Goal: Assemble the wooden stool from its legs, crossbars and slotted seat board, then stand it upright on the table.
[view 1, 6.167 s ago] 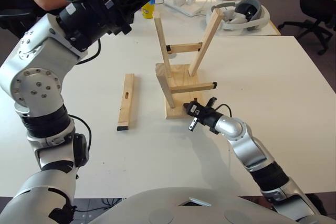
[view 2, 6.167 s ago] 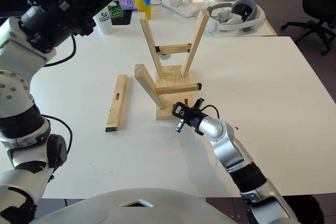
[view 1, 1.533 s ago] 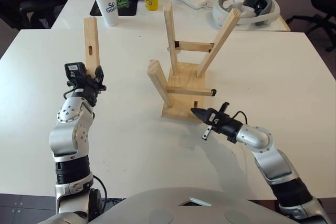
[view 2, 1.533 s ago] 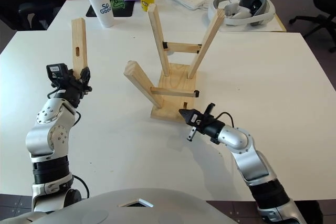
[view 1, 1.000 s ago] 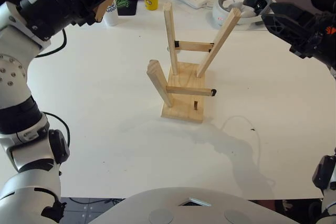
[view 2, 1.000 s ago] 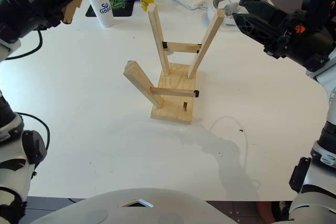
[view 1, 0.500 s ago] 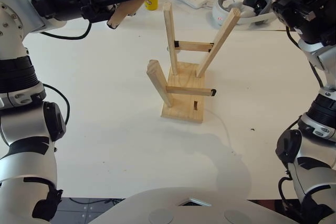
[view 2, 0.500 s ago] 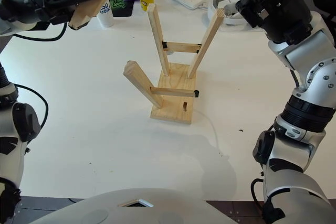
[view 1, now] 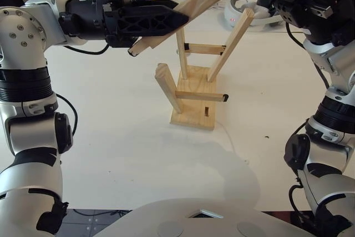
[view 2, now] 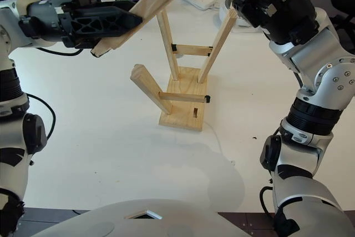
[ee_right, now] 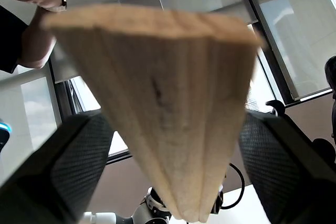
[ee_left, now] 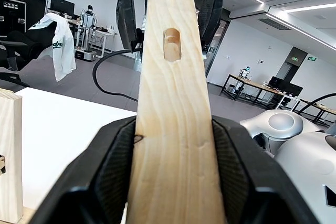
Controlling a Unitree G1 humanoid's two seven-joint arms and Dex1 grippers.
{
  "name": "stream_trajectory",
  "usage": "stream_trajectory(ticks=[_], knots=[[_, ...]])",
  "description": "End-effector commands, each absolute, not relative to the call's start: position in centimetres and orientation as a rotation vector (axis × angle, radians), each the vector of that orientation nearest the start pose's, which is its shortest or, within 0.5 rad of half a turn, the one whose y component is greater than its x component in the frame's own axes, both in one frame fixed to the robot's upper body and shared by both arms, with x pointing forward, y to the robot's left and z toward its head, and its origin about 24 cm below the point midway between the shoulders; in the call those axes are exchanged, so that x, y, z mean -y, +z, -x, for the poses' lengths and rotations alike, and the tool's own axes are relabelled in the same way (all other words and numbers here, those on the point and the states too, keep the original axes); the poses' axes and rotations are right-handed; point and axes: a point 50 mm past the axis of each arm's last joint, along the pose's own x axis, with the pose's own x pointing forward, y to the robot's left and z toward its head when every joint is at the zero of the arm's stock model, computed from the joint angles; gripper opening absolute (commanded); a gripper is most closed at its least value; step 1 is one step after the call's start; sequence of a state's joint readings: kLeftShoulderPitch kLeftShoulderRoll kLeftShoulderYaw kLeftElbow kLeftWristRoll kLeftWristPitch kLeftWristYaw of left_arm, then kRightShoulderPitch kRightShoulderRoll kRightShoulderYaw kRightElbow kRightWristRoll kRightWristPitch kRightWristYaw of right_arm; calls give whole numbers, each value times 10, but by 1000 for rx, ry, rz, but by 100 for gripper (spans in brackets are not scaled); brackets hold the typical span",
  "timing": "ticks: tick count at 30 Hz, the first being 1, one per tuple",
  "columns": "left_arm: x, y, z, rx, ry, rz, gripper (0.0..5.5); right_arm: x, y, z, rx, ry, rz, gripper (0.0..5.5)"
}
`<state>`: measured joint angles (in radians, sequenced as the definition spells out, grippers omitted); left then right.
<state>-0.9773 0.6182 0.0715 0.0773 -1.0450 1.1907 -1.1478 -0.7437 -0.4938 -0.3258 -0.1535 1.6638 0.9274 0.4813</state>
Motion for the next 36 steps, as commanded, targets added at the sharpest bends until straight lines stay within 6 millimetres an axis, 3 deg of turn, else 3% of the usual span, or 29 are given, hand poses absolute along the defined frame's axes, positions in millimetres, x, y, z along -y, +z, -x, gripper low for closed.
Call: stream_trajectory(ticks=[1,13,21,22,34,36], knots=[[-146,283,-288,-183,-1659,287,207,158,298,-255,274,1460,-685,389],[-147,289,-287,-210,-1681,260,207,164,294,-256,220,1454,-619,221],[-148,292,-288,-204,-1686,258,207,175,283,-257,200,1435,-611,212],[-148,292,-288,-203,-1686,259,207,176,283,-256,199,1431,-612,247],[-150,293,-287,-210,-1685,256,205,180,293,-249,184,1450,-560,441],[-150,292,-287,-215,-1682,253,205,179,298,-248,200,1442,-557,444]])
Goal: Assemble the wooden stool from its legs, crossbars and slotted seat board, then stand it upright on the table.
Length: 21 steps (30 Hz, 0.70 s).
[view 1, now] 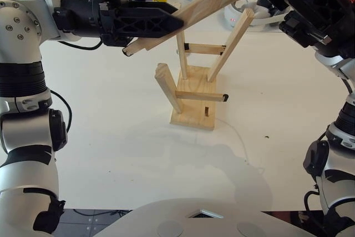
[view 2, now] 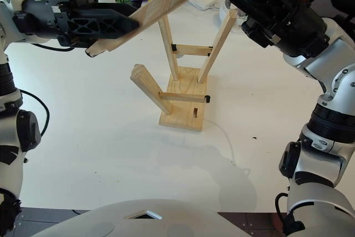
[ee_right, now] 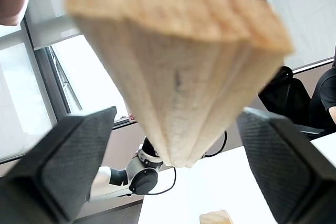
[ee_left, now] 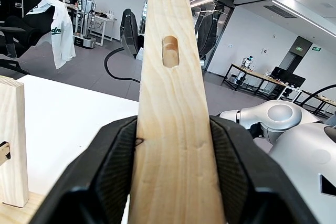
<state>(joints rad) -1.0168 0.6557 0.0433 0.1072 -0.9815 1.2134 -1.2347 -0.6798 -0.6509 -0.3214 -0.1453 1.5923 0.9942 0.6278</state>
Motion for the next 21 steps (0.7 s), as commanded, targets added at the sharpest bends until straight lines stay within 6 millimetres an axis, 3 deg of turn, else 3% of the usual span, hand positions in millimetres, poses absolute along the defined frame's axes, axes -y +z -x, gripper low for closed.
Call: stream_trajectory(ticks=[1,8,21], knots=[[-150,291,-287,-218,-1682,252,205,178,300,-246,205,1441,-554,444],[-151,292,-286,-219,-1686,244,205,171,313,-244,178,1422,-513,444],[-154,295,-288,-205,-1680,241,205,172,314,-292,79,1391,-518,444]])
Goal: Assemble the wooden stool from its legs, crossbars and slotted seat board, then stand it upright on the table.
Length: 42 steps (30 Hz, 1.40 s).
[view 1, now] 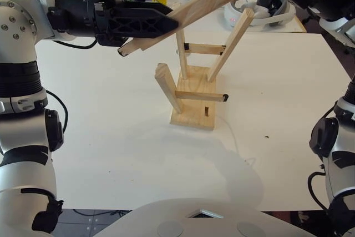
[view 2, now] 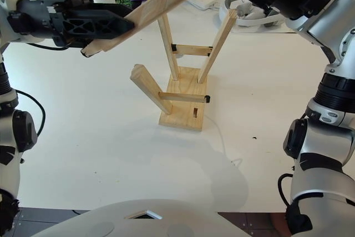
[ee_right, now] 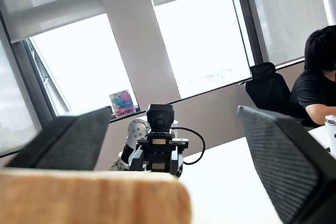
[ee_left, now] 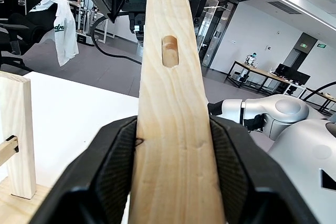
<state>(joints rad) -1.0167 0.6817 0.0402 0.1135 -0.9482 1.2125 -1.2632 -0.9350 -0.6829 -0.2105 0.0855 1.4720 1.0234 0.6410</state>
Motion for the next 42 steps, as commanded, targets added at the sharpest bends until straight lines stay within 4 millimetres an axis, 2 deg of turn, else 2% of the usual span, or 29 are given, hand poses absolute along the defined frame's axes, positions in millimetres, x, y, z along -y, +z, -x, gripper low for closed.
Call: stream_trajectory(ticks=[1,8,13,17,21,26,31,36,42], knots=[[-154,296,-288,-202,-1677,240,205,173,315,-293,76,1400,-524,444],[-159,298,-292,-175,-1644,252,205,165,321,-304,64,1465,-556,444],[-159,300,-294,-159,-1635,254,205,168,320,-286,43,1528,-534,444],[-161,300,-295,-153,-1625,257,205,179,271,-231,19,1562,-515,444],[-163,299,-295,-156,-1623,257,205,196,257,-220,27,1492,-546,444],[-162,297,-293,-165,-1631,252,205,204,255,-227,55,1426,-560,444],[-158,295,-291,-169,-1647,246,205,202,257,-240,80,1395,-553,444],[-155,291,-288,-181,-1658,250,205,198,263,-247,105,1429,-563,444],[-151,283,-286,-213,-1665,254,205,192,270,-245,121,1479,-564,444]])
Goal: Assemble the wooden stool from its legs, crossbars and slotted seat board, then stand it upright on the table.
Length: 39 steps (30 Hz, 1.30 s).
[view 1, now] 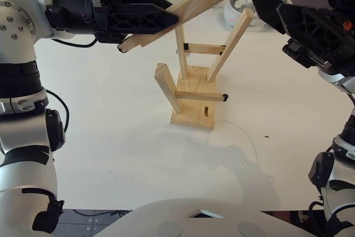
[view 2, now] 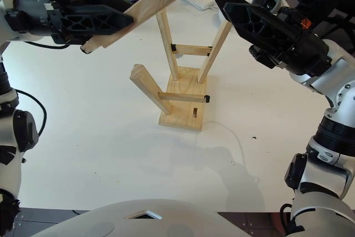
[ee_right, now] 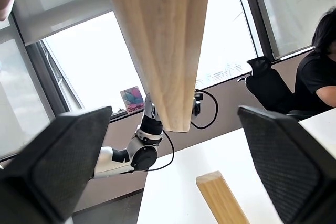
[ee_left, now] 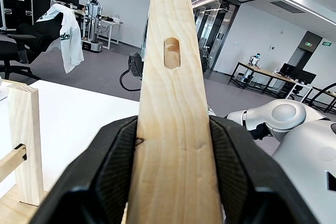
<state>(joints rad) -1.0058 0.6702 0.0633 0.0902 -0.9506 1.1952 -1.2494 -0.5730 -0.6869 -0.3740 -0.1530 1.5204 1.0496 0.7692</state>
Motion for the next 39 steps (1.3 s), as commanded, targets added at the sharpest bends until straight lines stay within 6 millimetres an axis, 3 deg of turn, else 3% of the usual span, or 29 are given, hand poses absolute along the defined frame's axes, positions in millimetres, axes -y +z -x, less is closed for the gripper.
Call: stream_trajectory(ticks=[1,25,39], knots=[[-150,282,-286,-219,-1667,252,205,191,271,-245,122,1483,-562,444],[-142,274,-282,-247,-1703,230,205,173,276,-245,135,1470,-564,444],[-144,277,-283,-240,-1700,223,205,174,271,-241,96,1498,-553,229]])
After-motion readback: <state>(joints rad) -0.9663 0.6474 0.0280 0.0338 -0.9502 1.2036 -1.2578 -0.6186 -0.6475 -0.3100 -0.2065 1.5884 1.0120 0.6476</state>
